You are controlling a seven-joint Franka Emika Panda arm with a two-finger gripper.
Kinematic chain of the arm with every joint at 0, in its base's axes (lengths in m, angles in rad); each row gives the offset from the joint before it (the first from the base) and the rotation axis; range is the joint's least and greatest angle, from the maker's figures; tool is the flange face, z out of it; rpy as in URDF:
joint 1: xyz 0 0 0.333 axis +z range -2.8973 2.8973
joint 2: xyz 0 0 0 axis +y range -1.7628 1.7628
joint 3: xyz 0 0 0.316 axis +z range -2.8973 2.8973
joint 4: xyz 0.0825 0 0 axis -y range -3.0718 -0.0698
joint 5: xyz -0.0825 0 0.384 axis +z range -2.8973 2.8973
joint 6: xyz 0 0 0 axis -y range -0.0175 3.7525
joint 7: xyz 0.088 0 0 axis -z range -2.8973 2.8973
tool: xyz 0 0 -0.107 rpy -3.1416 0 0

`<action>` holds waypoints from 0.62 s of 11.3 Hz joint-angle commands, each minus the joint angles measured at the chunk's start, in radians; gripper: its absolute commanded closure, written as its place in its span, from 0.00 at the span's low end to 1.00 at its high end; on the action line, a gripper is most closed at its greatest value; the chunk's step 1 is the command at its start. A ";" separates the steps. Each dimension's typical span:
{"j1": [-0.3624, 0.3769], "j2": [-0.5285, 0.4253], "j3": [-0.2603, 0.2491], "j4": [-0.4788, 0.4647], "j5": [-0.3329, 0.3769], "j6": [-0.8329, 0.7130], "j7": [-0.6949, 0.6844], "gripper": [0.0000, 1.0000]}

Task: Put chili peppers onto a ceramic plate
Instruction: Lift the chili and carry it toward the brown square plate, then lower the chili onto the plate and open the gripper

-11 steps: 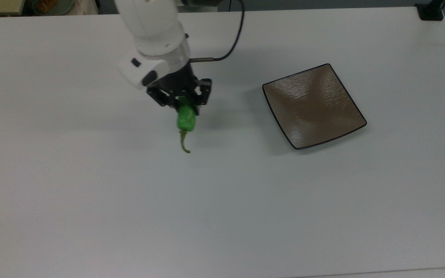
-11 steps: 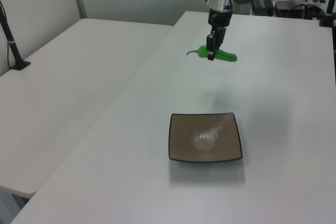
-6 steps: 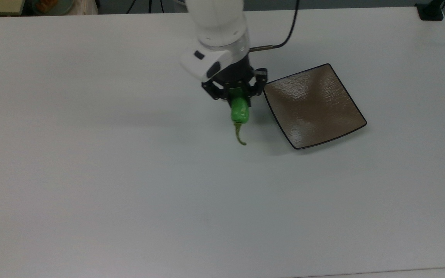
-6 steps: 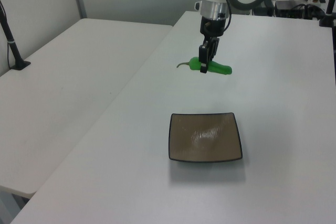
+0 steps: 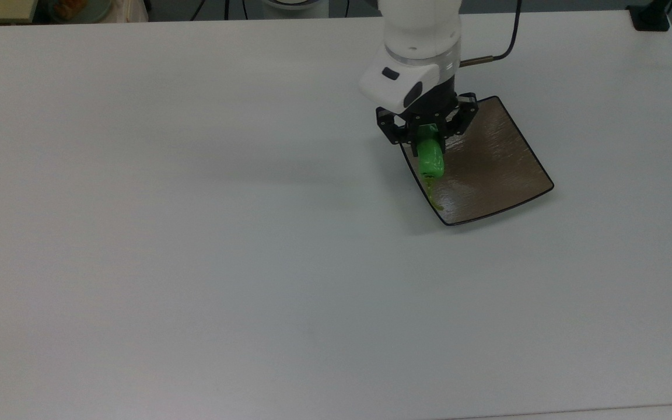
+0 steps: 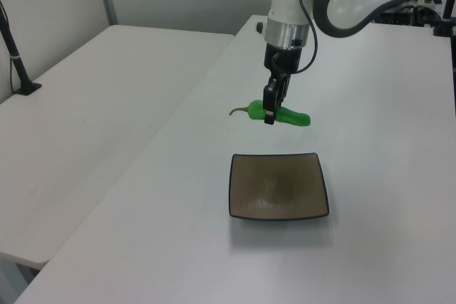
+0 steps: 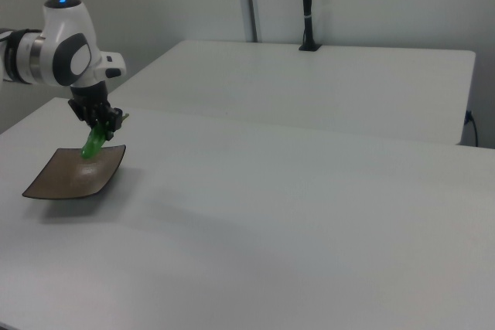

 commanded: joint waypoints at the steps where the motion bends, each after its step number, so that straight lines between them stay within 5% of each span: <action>1: 0.059 0.035 0.010 -0.021 -0.082 0.085 0.109 0.75; 4: 0.098 0.068 0.011 -0.030 -0.116 0.156 0.145 0.75; 6: 0.113 0.097 0.011 -0.030 -0.139 0.167 0.145 0.63; 7: 0.127 0.108 0.011 -0.030 -0.159 0.168 0.146 0.41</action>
